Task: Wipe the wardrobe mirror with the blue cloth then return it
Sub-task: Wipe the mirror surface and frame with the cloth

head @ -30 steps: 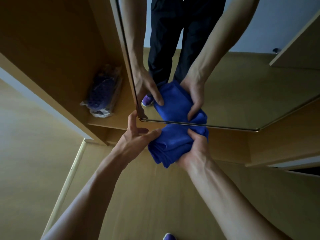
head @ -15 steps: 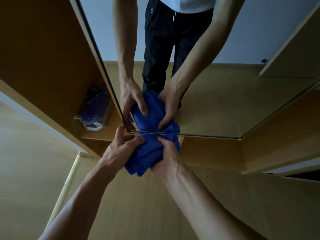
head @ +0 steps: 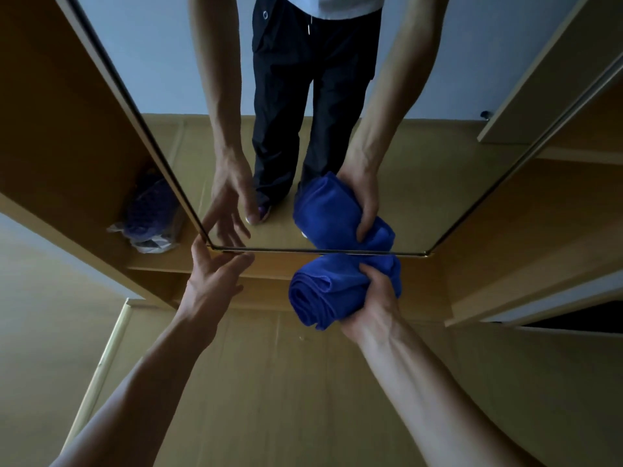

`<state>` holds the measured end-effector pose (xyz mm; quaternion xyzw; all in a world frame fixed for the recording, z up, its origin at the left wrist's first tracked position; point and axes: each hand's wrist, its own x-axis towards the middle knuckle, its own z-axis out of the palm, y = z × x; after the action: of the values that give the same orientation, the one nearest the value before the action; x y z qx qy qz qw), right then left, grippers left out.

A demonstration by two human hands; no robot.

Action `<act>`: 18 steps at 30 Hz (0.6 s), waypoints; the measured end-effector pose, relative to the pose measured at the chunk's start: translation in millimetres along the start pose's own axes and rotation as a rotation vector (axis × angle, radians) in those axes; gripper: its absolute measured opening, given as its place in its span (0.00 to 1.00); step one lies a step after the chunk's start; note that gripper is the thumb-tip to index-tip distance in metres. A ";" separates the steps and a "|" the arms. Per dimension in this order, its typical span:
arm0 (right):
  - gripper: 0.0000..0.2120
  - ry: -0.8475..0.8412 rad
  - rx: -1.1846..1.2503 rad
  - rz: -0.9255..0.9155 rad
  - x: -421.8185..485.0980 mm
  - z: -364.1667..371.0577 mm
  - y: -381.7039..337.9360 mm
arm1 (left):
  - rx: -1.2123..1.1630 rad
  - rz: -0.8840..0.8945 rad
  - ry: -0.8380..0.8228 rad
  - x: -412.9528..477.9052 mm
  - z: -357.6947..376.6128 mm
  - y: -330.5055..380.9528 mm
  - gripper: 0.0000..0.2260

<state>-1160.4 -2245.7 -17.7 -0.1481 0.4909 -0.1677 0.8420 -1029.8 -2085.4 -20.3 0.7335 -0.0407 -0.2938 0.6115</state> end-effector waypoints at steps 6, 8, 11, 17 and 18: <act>0.10 -0.040 -0.087 0.079 1.7 13.8 18.6 | -0.142 -0.045 0.074 -2.2 13.8 -0.1 0.43; 0.11 -0.028 -0.073 0.098 2.9 17.2 19.7 | -0.146 -0.060 0.107 -2.8 20.7 -1.9 0.44; 0.08 -0.002 -0.077 0.076 4.2 9.1 9.1 | -0.178 -0.086 0.147 -5.2 34.9 -1.8 0.47; 0.14 0.027 -0.022 -0.001 4.0 -21.9 -30.7 | -0.286 -0.192 0.117 -7.9 69.2 3.8 0.37; 0.14 0.033 -0.004 -0.021 3.6 -26.4 -36.2 | -0.290 -0.204 0.093 -9.8 75.9 4.1 0.35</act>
<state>-1186.8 -2282.0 -18.1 -0.1524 0.5034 -0.1780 0.8317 -1073.1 -2148.6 -18.8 0.6509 0.1051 -0.3229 0.6789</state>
